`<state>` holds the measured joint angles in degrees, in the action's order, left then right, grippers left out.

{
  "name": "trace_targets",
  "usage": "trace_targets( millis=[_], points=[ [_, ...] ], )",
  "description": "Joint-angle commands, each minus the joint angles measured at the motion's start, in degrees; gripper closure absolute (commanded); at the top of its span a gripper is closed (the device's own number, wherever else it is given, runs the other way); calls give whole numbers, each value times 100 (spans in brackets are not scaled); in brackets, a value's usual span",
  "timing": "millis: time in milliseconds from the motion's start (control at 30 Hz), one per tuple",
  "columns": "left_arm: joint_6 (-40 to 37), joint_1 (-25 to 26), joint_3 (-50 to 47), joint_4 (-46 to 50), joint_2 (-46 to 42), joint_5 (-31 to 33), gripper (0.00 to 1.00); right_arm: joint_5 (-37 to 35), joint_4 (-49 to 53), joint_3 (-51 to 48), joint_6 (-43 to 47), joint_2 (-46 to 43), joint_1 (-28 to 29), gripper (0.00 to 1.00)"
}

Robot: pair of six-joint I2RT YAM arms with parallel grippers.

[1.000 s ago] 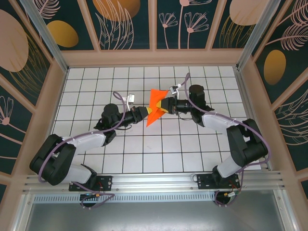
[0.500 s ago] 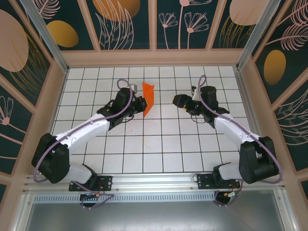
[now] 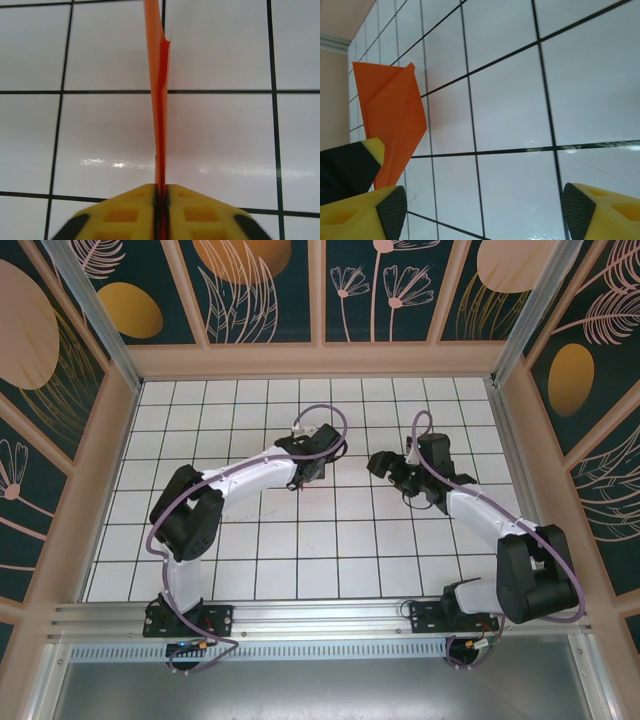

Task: Fold a paper plane with a square sheet of paper (pick it up from the middle)
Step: Turn over the paper at the center of the table.

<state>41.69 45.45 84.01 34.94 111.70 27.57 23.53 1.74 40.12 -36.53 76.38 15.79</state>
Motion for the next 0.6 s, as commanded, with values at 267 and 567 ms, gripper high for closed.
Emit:
trace_targets(
  millis=[267,567],
  points=[
    [-125,-314,-805,-2061,-496,-2254,36,-432,29,-229,-277,-389,90,20],
    [143,-1113,-2338,-3368,-1958,-2832,6,-1130,234,709,-393,539,1420,34]
  ],
)
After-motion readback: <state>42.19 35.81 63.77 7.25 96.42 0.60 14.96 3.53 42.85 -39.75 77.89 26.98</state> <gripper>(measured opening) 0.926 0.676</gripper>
